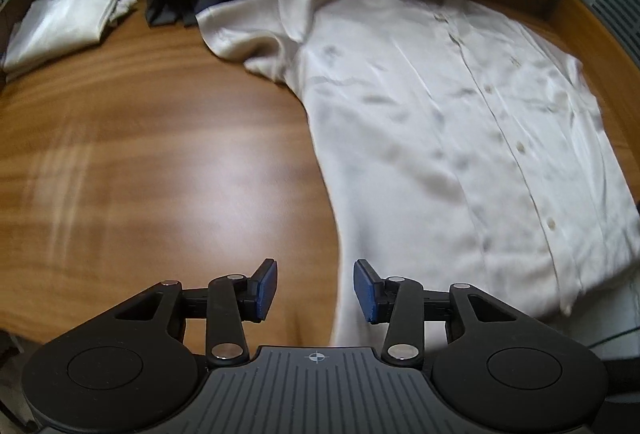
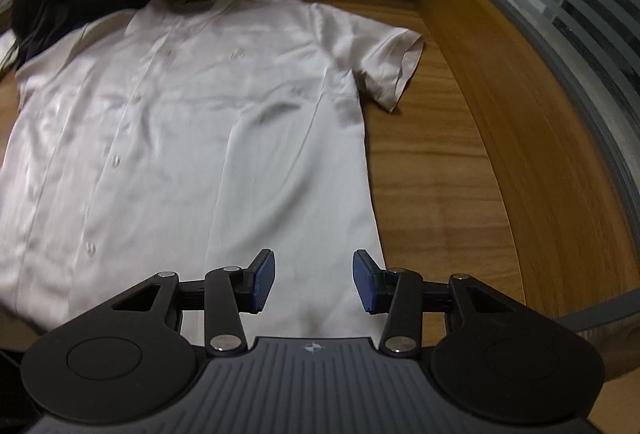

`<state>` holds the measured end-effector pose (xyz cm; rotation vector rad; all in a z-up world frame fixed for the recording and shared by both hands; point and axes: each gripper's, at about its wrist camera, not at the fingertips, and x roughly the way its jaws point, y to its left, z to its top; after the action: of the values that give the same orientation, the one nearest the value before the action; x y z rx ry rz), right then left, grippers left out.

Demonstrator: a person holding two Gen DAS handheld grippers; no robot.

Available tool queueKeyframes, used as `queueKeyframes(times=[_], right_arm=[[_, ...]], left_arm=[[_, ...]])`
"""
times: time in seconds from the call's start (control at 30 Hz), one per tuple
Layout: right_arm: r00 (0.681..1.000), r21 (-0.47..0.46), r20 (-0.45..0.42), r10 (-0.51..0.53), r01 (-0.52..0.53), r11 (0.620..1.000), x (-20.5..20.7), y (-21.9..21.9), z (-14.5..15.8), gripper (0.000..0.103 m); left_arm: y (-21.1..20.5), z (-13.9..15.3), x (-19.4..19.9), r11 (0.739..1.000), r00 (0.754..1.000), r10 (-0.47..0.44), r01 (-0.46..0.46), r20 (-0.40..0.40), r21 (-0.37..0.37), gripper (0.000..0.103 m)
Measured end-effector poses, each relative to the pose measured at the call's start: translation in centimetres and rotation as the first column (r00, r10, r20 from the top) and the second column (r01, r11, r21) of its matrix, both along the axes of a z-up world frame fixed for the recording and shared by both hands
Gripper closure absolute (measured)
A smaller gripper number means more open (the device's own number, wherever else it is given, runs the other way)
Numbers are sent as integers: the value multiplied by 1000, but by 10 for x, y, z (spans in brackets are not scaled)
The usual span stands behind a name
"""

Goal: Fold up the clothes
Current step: 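Open both grippers and lift them off the flattened shirt, then grasp the short sleeve edge with the right gripper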

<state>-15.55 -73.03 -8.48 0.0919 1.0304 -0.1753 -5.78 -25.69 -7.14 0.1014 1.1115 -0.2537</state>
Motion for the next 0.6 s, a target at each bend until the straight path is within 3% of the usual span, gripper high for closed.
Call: queueKeyframes(times=[0.27,0.6], right_arm=[[999,32,21,-30,29,999,19,42,7,54],[988,64,43,-151,149,987,44,161,16,54]], left_arm=[[27,6,64,999,998,-39,39,39,11,56],[70,-5,170,968,968,-250,248,25,44,56]])
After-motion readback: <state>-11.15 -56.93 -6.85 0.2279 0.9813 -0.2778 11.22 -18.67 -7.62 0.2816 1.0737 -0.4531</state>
